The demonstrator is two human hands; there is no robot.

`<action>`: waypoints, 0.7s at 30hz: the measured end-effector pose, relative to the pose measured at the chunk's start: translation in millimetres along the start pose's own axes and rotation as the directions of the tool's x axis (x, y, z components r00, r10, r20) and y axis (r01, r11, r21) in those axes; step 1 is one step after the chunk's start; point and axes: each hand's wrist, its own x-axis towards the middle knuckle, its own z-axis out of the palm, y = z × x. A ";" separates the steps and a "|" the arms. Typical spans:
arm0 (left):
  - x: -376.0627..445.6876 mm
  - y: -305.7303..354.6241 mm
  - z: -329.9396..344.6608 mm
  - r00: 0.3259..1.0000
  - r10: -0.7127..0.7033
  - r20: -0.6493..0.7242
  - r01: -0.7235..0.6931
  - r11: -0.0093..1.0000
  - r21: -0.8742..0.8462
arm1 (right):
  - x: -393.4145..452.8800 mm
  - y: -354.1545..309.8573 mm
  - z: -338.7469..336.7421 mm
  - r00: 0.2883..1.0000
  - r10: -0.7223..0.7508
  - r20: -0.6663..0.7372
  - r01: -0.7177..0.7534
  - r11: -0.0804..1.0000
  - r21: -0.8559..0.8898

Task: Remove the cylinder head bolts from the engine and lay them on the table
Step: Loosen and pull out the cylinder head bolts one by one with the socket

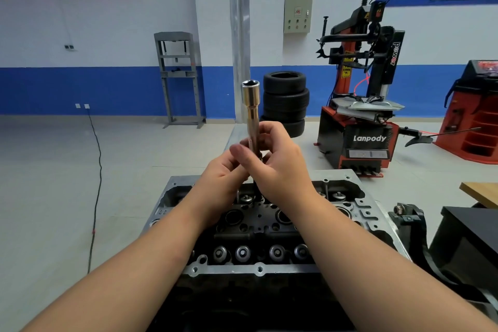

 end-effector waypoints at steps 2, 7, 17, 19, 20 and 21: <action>0.6 0.2 1.0 0.999 0.013 -0.033 -0.014 1.000 -0.021 | 1.6 1.3 -0.5 1.000 -0.004 -0.029 0.003 1.000 -0.029; -0.3 -5.9 -4.8 0.998 -0.055 -0.013 0.055 0.997 -0.050 | 1.5 3.1 -0.5 0.999 0.030 0.023 -0.029 1.000 -0.006; -1.5 0.3 -0.1 1.000 0.018 0.002 -0.018 0.999 -0.040 | 2.4 1.3 0.2 1.000 0.031 -0.004 -0.031 0.999 0.015; -1.0 -2.0 -2.3 1.000 -0.013 0.013 0.014 0.999 -0.038 | 1.7 0.8 0.0 1.000 0.023 -0.003 -0.023 0.999 0.025; -0.5 -3.4 -3.7 0.999 -0.031 0.028 0.033 0.999 -0.039 | 1.3 0.3 -0.2 1.000 0.018 -0.001 -0.018 1.000 0.022; -0.5 -4.2 -4.7 0.998 -0.044 0.044 0.046 0.998 -0.041 | 0.9 -0.1 -0.1 1.000 0.021 0.002 -0.021 1.000 0.016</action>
